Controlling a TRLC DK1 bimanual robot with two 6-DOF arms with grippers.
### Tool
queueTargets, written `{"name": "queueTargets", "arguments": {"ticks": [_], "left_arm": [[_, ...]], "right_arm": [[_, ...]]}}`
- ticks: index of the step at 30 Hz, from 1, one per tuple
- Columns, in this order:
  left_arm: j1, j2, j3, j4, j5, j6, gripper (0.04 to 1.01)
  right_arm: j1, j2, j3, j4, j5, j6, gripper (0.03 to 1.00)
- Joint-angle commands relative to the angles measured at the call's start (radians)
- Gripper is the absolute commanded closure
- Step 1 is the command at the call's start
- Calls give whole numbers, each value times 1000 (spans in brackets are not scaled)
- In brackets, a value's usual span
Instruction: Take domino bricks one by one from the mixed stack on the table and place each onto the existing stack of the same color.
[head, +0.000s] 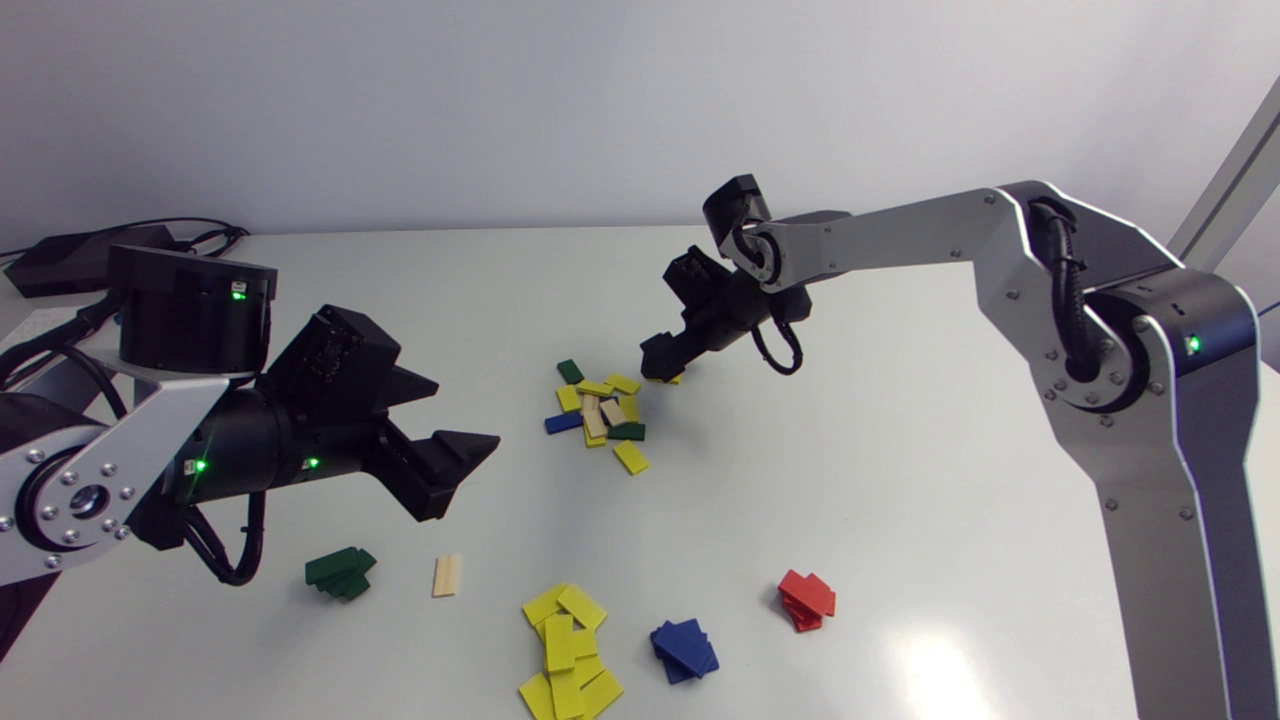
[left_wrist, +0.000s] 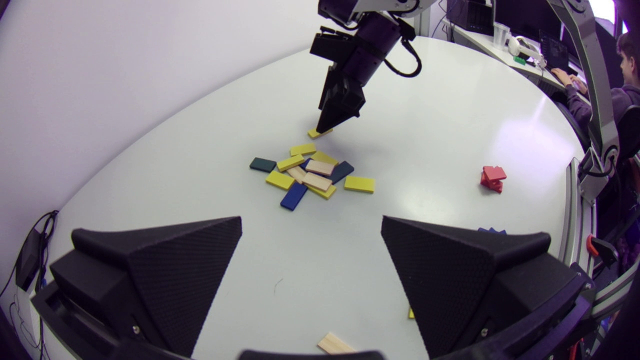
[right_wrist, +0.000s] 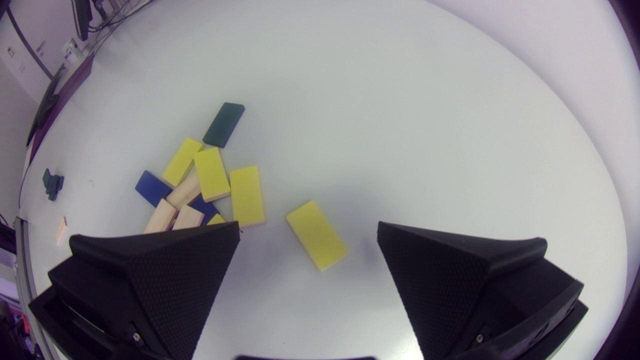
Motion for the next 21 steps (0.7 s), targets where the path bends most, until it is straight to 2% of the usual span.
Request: {"name": "queueTargets", "arguments": {"ticks": [1,21], "left_arm": [[-7,-5,-16,-2,12,-15,49],[-14,-22,-29,-2,12,-23,49]], "right_arm": [[-10,48,17,-19,-9,-26,70],[-9,86,60,-70,-13,-62,120]]}}
